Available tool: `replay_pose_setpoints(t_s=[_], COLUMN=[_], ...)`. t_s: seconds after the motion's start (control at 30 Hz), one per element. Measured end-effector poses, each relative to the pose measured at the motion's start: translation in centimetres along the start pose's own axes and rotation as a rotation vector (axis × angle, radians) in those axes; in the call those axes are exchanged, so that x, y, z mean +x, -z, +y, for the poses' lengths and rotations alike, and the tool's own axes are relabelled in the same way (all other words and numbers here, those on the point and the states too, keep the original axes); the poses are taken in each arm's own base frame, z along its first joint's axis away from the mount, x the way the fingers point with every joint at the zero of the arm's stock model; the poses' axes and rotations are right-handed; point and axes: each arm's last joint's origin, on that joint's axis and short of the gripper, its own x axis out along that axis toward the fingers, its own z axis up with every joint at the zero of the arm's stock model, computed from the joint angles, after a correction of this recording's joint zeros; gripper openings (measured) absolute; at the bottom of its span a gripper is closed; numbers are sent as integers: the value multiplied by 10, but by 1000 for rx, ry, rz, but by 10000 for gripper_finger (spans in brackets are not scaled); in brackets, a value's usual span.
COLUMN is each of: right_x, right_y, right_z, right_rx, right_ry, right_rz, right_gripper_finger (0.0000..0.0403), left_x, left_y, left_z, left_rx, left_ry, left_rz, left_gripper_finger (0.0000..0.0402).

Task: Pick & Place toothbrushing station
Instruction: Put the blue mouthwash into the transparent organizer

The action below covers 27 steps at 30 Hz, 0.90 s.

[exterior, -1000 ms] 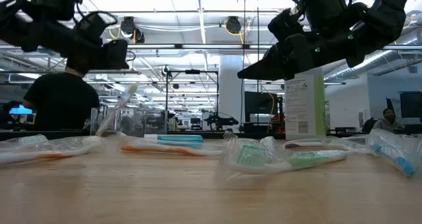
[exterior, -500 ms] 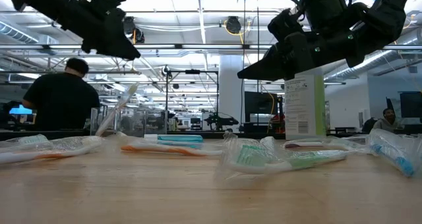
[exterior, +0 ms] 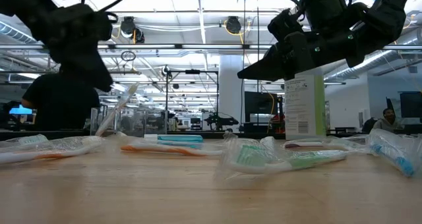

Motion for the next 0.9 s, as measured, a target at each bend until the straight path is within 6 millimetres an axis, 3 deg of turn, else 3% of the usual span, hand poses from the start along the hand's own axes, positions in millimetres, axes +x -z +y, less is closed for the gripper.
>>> replay_pose_setpoints(t_s=[0.13, 0.43, 0.7, 0.9], right_x=[0, 0, 0, 0], right_y=[0, 0, 0, 0], right_z=[0, 0, 0, 0], right_rx=[0, 0, -3, -2], right_ry=[0, 0, 0, 0], right_rz=[0, 0, 0, 0], right_gripper_finger=[4, 4, 4, 4], left_x=[9, 42, 70, 92], left_y=[11, 20, 16, 18], left_z=[-8, -22, -35, -34], left_rx=[14, 144, 317, 344], left_ry=[-7, -37, -14, -28], left_rz=[62, 32, -118, -147], left_gripper_finger=[150, 150, 150, 150])
